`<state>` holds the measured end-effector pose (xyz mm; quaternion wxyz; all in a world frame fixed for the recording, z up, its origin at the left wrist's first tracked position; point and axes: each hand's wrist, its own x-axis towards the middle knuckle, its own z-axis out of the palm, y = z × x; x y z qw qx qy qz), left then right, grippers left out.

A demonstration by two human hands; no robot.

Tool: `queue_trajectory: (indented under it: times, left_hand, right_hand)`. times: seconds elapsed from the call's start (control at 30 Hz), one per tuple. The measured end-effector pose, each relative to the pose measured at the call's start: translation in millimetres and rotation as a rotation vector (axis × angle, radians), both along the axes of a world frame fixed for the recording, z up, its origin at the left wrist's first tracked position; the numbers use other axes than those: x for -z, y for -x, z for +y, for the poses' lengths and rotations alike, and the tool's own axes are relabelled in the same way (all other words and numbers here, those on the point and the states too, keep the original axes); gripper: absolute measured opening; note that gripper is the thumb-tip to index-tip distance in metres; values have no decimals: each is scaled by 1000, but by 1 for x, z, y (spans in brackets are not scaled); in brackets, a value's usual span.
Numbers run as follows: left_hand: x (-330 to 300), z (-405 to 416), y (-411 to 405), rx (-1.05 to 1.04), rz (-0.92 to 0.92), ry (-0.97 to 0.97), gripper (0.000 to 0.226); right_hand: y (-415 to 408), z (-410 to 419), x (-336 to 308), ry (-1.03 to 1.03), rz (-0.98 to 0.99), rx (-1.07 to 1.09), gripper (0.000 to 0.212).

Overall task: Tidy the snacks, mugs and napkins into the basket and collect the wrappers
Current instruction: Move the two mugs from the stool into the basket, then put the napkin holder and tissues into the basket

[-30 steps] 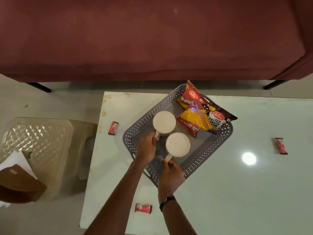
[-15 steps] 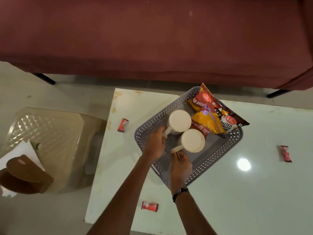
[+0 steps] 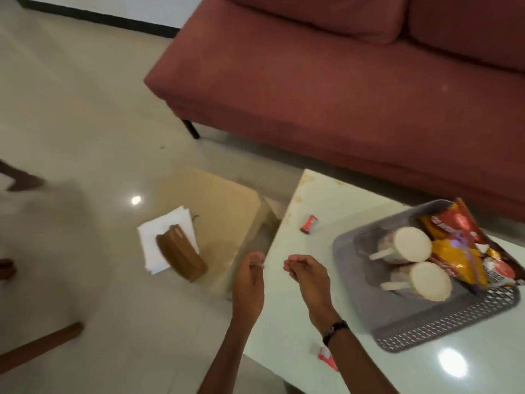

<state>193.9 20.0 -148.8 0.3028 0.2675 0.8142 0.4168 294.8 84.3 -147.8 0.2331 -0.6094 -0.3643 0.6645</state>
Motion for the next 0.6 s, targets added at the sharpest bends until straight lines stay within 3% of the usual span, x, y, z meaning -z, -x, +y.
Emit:
queue_trajectory:
  times: [0.2,0.33,0.47,0.6]
  left_hand:
    - [10,-39,77,-317,271,-23,18]
    - [17,-51,113,-497,357,51,43]
    - [25,-53,136,-442,123,162,45]
    - [30,-54,145,-356,144,238,41]
  right_hand:
    - [106,-16,8,-188,-78,-448,18]
    - [160,-33,19,-416,-185,-760,22]
    - [192,-43,22,-567,-287,-966,28]
    - [204,-46,27,-640,-416,-1082,27]
